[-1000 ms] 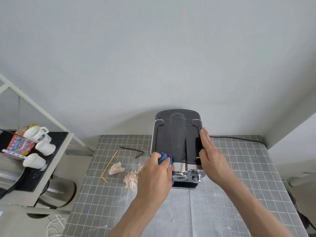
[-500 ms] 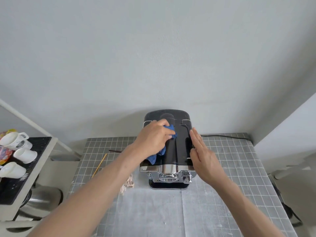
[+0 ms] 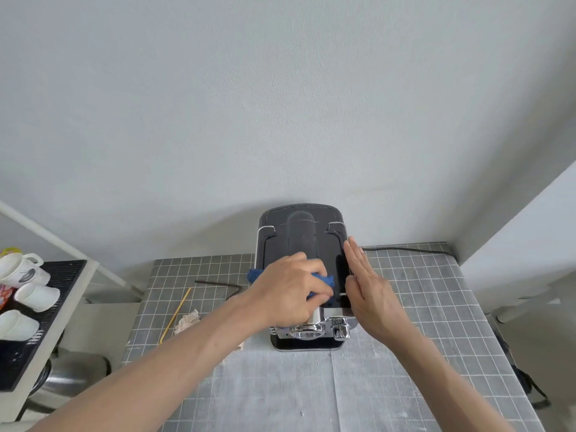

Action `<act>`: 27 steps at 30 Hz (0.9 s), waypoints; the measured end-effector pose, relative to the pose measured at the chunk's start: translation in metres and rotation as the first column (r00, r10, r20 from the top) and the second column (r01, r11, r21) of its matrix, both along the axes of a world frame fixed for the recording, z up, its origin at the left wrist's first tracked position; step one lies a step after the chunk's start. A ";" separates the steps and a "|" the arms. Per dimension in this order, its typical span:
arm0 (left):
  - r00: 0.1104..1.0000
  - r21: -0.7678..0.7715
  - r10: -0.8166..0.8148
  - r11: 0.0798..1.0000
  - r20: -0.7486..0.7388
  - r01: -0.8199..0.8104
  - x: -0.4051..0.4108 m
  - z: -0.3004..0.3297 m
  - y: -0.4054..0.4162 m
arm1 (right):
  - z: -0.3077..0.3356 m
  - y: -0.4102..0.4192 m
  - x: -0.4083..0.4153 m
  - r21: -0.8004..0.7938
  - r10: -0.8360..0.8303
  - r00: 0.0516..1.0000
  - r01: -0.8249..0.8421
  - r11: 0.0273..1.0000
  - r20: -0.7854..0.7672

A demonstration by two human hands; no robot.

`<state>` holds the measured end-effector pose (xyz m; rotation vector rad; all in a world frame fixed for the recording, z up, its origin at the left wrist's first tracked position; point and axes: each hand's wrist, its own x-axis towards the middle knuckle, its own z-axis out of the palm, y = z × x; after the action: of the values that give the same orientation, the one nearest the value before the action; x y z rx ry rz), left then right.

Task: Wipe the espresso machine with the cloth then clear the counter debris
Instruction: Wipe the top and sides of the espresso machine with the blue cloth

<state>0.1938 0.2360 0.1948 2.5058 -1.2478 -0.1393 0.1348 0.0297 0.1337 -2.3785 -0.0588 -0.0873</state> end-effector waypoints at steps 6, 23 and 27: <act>0.989 -0.030 0.147 0.989 -0.027 -0.148 0.007 -0.002 -0.018 | -0.001 -0.003 0.000 0.016 0.018 1.000 -0.018 1.000 -0.007; 0.968 0.063 0.249 0.967 -0.023 -0.247 -0.006 0.003 -0.027 | -0.006 -0.013 0.004 -0.011 0.036 0.999 -0.036 0.999 -0.004; 0.982 0.092 0.190 0.977 0.016 -0.190 -0.027 0.006 -0.014 | -0.005 -0.014 0.005 -0.042 0.041 0.999 -0.042 0.998 -0.018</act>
<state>0.1672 0.2224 0.2012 2.6915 -1.0180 -0.1454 0.1400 0.0160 0.1288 -2.4189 -0.1033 -0.0467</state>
